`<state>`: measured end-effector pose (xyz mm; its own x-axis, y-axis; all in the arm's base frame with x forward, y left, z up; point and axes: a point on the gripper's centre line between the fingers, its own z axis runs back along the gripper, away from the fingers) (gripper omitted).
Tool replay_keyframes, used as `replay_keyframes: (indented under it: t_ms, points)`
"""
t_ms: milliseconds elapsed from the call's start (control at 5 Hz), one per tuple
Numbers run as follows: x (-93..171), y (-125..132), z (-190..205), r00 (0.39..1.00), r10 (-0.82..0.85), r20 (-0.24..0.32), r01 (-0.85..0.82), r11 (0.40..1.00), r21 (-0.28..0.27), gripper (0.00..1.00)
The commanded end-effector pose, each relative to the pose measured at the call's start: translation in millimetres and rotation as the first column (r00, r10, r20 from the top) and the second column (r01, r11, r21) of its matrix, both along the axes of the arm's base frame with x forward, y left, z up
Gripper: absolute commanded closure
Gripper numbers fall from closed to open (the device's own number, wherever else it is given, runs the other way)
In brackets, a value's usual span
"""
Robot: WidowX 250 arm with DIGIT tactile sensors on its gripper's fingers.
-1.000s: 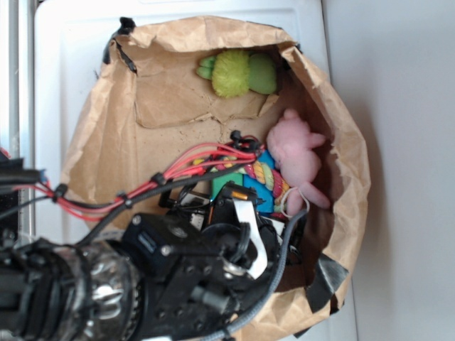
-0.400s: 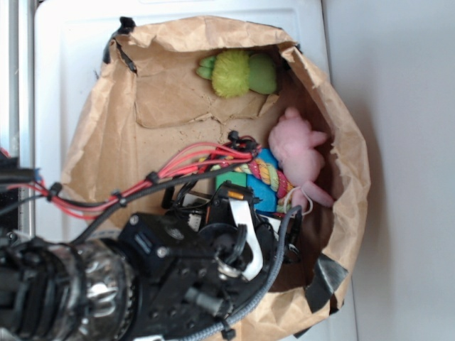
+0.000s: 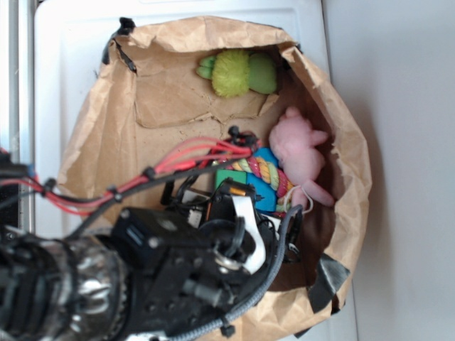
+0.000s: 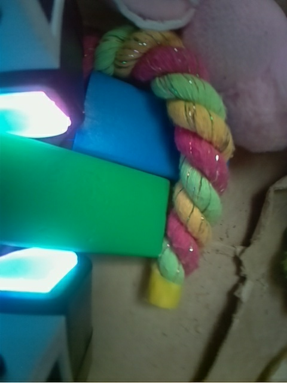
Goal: Grab the green block.
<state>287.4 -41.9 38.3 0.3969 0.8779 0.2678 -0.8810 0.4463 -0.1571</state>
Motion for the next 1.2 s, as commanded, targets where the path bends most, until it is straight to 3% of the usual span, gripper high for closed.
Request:
replay_keyframes:
  t_ms: [0, 400, 600, 800, 1000]
  points:
    - [5, 20, 77, 0.977, -0.214, -0.009, 0.214, 0.976, 0.035, 1.0]
    - [6, 52, 124, 0.925, -0.377, -0.046, 0.38, 0.917, 0.118, 1.0]
    - [7, 67, 136, 0.905, -0.409, -0.117, 0.425, 0.884, 0.196, 1.0]
    - [3, 83, 149, 0.868, -0.466, -0.17, 0.491, 0.855, 0.168, 1.0]
    - [-3, 96, 161, 0.835, -0.519, -0.185, 0.542, 0.832, 0.114, 1.0]
